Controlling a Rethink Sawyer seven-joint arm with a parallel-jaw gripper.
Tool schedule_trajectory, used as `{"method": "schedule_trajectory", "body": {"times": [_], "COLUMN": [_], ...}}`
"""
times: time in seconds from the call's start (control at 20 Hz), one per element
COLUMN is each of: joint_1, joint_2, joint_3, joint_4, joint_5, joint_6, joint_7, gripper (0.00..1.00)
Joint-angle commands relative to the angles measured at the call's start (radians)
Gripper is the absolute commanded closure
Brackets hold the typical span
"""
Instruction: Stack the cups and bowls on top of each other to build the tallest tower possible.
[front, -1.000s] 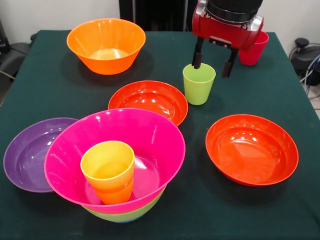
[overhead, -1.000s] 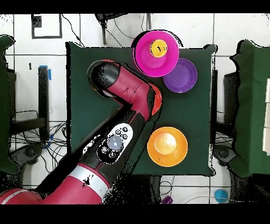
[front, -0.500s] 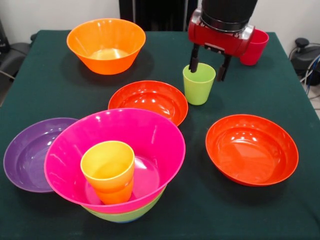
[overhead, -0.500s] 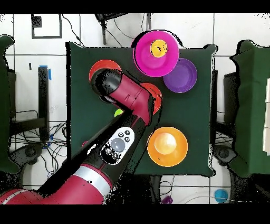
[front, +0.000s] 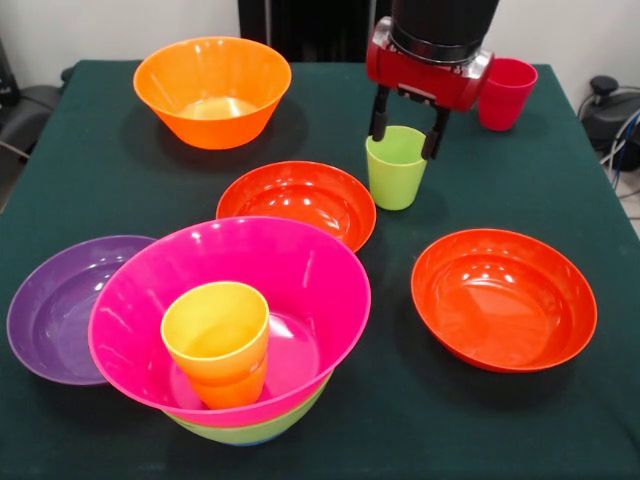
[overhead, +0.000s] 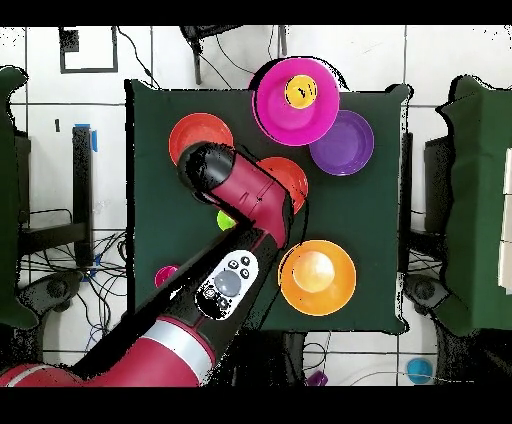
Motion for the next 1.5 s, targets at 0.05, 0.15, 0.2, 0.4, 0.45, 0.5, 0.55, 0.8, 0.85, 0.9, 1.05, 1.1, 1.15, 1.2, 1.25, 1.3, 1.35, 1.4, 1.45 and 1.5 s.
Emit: {"method": "schedule_trajectory", "body": {"times": [0.05, 0.15, 0.2, 0.4, 0.45, 0.5, 0.55, 0.8, 0.85, 0.9, 1.05, 1.1, 1.15, 1.2, 1.25, 1.3, 1.35, 1.4, 1.45, 1.5], "joint_1": [0.015, 0.015, 0.016, 0.017, 0.019, 0.019, 0.023, 0.025, 0.027, 0.029, 0.032, 0.033, 0.035, 0.036, 0.037, 0.038, 0.038, 0.038, 0.036, 0.035], "joint_2": [0.007, 0.007, 0.007, 0.008, 0.007, 0.007, 0.003, 0.002, 0.002, 0.0, -0.002, -0.003, -0.005, -0.006, -0.006, -0.006, -0.003, -0.002, 0.003, 0.005], "joint_3": [0.17, 0.171, 0.172, 0.183, 0.187, 0.191, 0.194, 0.207, 0.207, 0.207, 0.211, 0.212, 0.213, 0.214, 0.216, 0.218, 0.217, 0.22, 0.22, 0.223], "joint_4": [0.07, 0.071, 0.073, 0.085, 0.087, 0.089, 0.097, 0.107, 0.108, 0.109, 0.113, 0.115, 0.118, 0.121, 0.124, 0.126, 0.122, 0.123, 0.116, 0.118], "joint_5": [-0.065, -0.066, -0.066, -0.061, -0.059, -0.057, -0.055, -0.05, -0.05, -0.05, -0.051, -0.051, -0.05, -0.049, -0.048, -0.047, -0.048, -0.047, -0.048, -0.047], "joint_6": [-0.06, -0.061, -0.062, -0.083, -0.088, -0.093, -0.098, -0.111, -0.111, -0.11, -0.109, -0.11, -0.112, -0.114, -0.116, -0.119, -0.118, -0.122, -0.123, -0.129], "joint_7": [0.145, 0.148, 0.149, 0.152, 0.154, 0.156, 0.159, 0.169, 0.174, 0.177, 0.182, 0.183, 0.184, 0.185, 0.186, 0.186, 0.19, 0.189, 0.191, 0.191], "gripper": [0.0, 0.0, 0.0, 0.0, 0.0, 0.0, 0.0, 0.0, 0.0, 0.0, 0.0, 0.0, 0.0, 0.0, 0.0, 0.0, 0.0, 0.0, 0.0, 0.0]}}
